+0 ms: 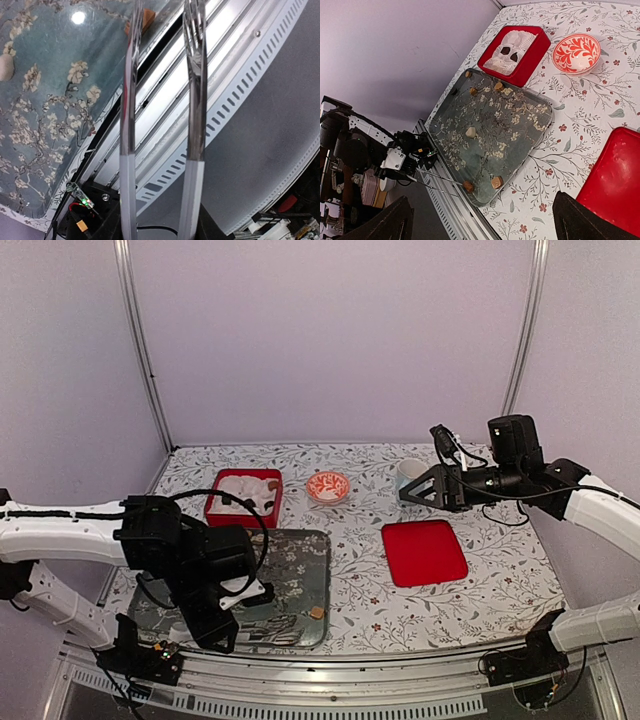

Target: Pack the chocolate

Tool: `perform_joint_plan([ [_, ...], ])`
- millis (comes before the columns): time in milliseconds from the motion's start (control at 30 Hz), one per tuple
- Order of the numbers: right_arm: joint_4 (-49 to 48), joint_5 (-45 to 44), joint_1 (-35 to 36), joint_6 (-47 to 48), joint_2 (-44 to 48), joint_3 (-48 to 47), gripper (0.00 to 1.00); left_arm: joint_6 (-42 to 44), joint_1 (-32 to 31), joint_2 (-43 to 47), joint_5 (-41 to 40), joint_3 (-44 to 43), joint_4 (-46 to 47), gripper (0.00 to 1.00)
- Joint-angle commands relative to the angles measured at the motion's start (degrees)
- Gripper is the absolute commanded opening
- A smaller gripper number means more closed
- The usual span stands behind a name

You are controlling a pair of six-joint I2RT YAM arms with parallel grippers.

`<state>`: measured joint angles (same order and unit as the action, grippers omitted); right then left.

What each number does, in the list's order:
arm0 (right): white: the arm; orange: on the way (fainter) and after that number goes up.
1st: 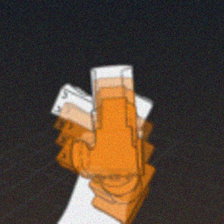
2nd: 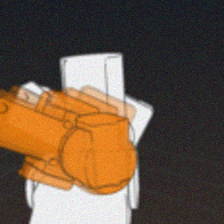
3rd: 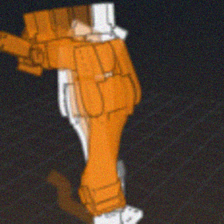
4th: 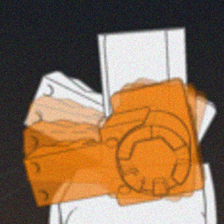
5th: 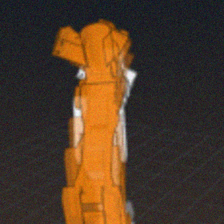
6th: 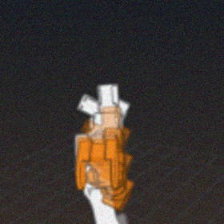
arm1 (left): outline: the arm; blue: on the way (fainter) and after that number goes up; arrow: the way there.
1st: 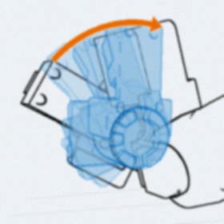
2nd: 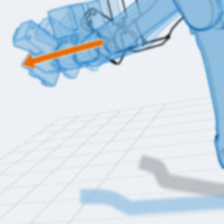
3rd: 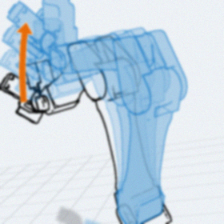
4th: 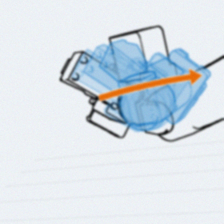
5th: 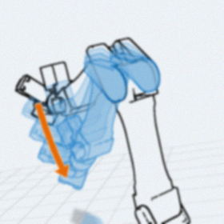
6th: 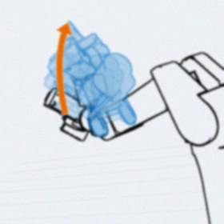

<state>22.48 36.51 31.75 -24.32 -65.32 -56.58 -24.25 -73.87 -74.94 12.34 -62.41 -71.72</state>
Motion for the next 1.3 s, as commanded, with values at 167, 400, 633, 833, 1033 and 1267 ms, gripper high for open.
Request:
perform_joint_plan([
  [167, -0.67, 0.14, -0.29, 0.50, 1.66, 1.55, 0.99, 0.89, -1.02, -3.55, -5.07, 0.67, -3.27, 0.34],
  [400, -0.59, -0.03, -0.30, 0.27, 2.24, 1.80, 0.99, 1.56, -1.04, -4.68, -4.91, 1.01, -2.32, 0.33],
  [633, -0.42, -0.19, -0.32, 0.28, 2.51, 2.06, 0.99, 1.82, -1.64, -6.29, -4.43, 0.93, -1.65, 0.31],
  [833, -0.42, -0.03, -0.29, 0.58, 2.36, 2.21, 0.99, 1.95, -2.25, -7.09, -4.16, 1.06, -1.31, 0.26],
  [1033, -0.33, 0.05, -0.29, 0.89, 1.91, 1.89, 0.99, 1.73, -2.04, -6.76, -5.98, -0.12, -0.55, 0.21],
  [1267, -0.33, 0.20, -0.29, 1.29, 0.92, 1.04, 0.99, 1.47, 5.82, -2.92, -6.34, -2.34, 2.50, 0.19],
])
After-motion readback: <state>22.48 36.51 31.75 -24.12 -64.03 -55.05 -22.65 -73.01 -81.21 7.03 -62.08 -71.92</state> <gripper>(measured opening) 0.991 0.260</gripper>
